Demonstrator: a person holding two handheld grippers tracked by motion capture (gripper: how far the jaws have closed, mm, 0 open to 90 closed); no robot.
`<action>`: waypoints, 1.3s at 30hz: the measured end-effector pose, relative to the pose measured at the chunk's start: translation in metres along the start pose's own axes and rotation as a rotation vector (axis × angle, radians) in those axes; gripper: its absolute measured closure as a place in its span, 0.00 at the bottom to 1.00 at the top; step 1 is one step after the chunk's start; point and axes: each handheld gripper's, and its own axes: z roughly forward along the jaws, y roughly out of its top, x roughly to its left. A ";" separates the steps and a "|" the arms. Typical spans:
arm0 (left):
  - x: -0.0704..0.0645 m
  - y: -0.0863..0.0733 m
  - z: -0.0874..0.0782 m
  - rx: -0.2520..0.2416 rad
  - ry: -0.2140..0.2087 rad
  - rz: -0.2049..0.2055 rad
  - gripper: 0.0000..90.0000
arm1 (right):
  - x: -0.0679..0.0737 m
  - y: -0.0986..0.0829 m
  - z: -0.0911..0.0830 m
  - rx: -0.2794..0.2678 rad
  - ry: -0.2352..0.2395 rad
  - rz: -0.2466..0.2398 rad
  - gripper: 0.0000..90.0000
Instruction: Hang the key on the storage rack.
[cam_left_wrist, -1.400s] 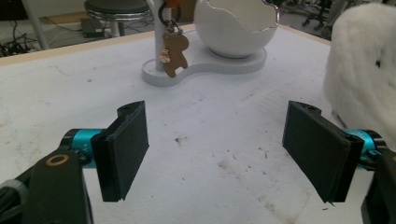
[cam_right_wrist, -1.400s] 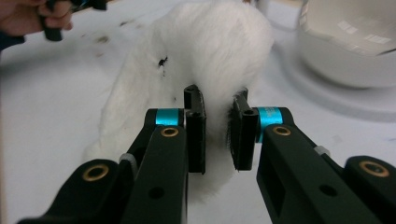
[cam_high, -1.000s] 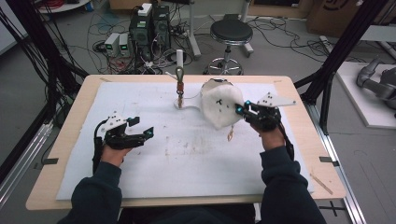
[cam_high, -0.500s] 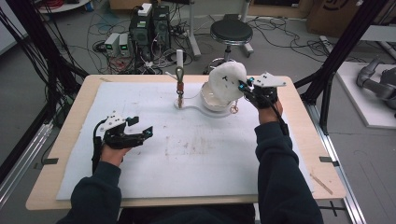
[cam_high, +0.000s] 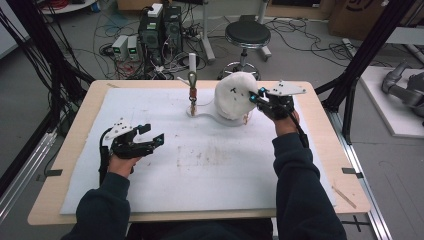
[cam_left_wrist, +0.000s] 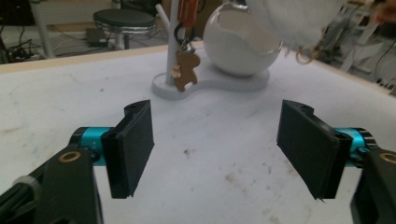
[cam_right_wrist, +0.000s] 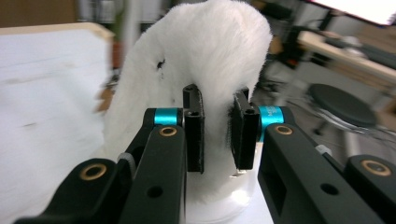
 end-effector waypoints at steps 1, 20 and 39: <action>0.000 0.000 0.000 0.000 0.000 0.000 0.32 | 0.000 0.000 0.000 0.000 0.000 0.000 0.88; -0.040 0.021 0.062 -0.016 -0.335 0.036 0.83 | 0.064 -0.010 0.006 -0.006 0.439 -0.039 0.86; -0.025 0.019 0.048 0.016 -0.154 0.046 0.39 | 0.039 -0.011 0.023 0.021 0.502 0.079 0.86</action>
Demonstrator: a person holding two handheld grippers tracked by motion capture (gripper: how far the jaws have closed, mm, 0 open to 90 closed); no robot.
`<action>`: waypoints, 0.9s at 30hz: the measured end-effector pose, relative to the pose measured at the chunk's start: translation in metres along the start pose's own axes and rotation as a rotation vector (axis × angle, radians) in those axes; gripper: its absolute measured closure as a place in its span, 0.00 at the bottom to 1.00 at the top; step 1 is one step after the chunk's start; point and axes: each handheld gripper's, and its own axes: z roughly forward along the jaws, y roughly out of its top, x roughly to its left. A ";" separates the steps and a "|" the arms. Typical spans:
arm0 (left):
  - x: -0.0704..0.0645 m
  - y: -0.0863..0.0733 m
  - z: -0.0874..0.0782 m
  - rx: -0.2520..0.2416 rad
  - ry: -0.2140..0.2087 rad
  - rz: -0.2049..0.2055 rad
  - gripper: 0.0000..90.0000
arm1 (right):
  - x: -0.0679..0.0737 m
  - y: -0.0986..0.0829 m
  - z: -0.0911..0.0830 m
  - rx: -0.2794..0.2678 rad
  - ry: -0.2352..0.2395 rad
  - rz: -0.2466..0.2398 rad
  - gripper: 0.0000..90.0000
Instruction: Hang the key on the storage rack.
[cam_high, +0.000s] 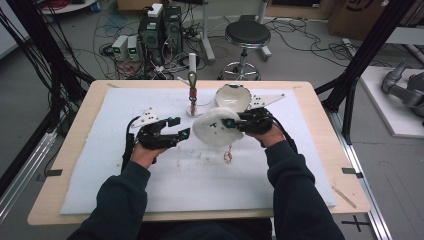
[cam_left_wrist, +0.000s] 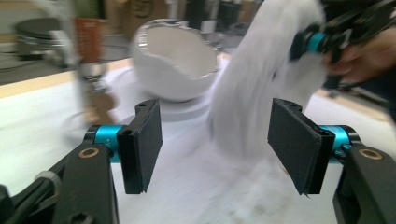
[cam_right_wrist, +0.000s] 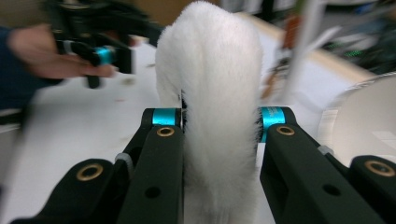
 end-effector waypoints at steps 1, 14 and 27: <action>0.002 0.000 -0.003 0.015 0.015 -0.004 0.38 | 0.000 0.001 -0.004 -0.011 -0.048 -0.028 0.86; 0.020 -0.006 -0.029 -0.012 0.103 -0.008 0.30 | -0.033 0.039 -0.032 0.014 -0.345 -0.196 0.86; 0.021 -0.010 -0.027 -0.001 0.097 -0.019 0.30 | -0.053 0.079 -0.013 0.151 -0.411 -0.351 0.86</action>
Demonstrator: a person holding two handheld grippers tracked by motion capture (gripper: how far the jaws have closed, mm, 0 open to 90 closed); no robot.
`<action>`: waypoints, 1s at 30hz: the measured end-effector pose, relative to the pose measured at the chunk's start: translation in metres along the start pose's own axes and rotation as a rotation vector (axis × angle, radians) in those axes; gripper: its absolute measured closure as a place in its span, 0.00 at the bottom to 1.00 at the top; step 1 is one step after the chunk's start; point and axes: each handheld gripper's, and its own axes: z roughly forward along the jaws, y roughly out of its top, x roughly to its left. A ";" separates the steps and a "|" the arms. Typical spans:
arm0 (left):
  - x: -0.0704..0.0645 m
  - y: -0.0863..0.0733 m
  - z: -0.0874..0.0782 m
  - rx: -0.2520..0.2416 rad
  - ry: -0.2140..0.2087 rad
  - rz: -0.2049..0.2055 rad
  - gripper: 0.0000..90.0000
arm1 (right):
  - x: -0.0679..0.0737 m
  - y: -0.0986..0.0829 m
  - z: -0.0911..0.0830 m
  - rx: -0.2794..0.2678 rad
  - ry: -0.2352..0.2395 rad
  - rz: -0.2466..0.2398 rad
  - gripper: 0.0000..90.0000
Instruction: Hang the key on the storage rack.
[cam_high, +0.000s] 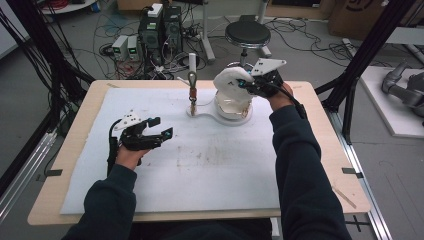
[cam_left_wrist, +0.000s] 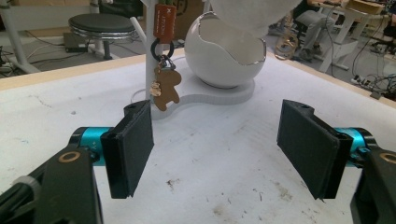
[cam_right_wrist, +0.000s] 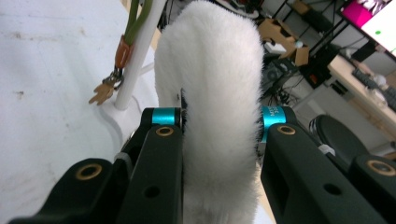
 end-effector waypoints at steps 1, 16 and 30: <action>0.000 0.000 0.000 0.001 -0.001 -0.001 0.30 | -0.001 0.002 0.001 -0.007 0.001 -0.008 0.86; 0.000 0.000 0.000 -0.003 -0.008 -0.005 0.30 | -0.004 -0.003 0.022 0.012 0.008 -0.015 0.85; 0.001 -0.001 0.001 -0.007 -0.009 -0.019 0.30 | 0.010 -0.021 0.035 0.168 0.023 -0.123 0.85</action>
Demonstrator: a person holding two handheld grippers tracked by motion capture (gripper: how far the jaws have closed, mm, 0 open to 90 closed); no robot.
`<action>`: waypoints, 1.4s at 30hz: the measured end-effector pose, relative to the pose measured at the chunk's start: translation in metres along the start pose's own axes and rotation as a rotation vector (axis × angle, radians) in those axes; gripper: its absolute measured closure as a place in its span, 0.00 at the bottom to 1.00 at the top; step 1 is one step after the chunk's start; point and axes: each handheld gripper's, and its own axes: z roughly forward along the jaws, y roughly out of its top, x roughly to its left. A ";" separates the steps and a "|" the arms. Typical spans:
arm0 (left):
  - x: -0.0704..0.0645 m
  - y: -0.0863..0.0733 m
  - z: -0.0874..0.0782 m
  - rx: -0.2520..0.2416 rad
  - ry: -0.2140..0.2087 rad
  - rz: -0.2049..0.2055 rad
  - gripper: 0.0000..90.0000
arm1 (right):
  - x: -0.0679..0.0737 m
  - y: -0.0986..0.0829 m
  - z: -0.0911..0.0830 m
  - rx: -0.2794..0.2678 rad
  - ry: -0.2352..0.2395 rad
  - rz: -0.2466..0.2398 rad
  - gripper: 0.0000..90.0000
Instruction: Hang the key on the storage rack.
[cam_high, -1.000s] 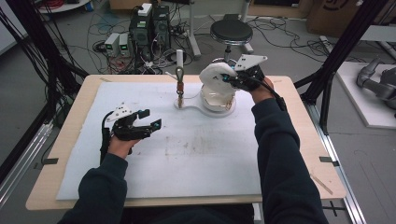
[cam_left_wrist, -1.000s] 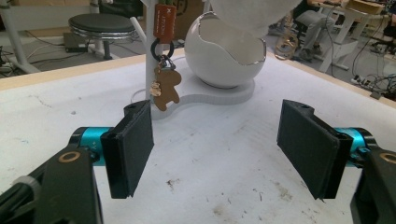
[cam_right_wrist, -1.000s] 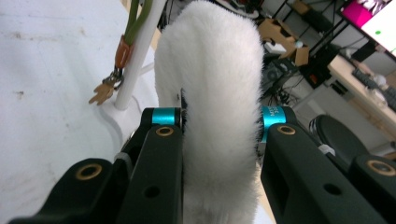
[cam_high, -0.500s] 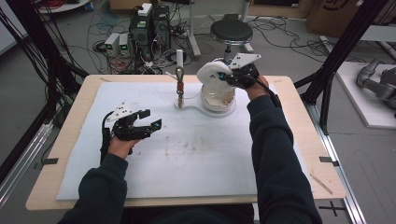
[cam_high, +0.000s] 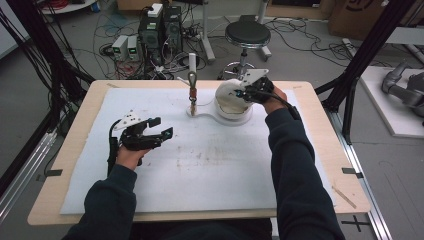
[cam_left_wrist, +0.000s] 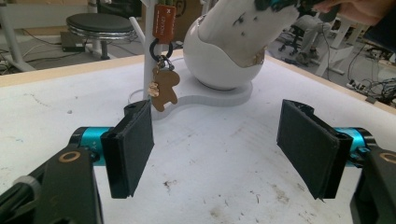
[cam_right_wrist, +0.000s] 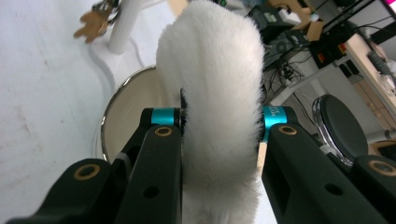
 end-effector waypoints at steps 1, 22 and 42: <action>0.000 0.000 0.000 0.001 0.000 0.002 0.30 | 0.004 0.001 0.006 0.011 0.008 -0.021 0.85; 0.000 0.000 -0.002 -0.009 -0.005 -0.010 0.30 | 0.012 -0.013 0.029 0.074 0.055 0.181 0.55; 0.010 0.006 -0.014 -0.052 0.045 -0.021 0.23 | 0.025 -0.083 -0.086 -0.105 -0.059 0.478 0.34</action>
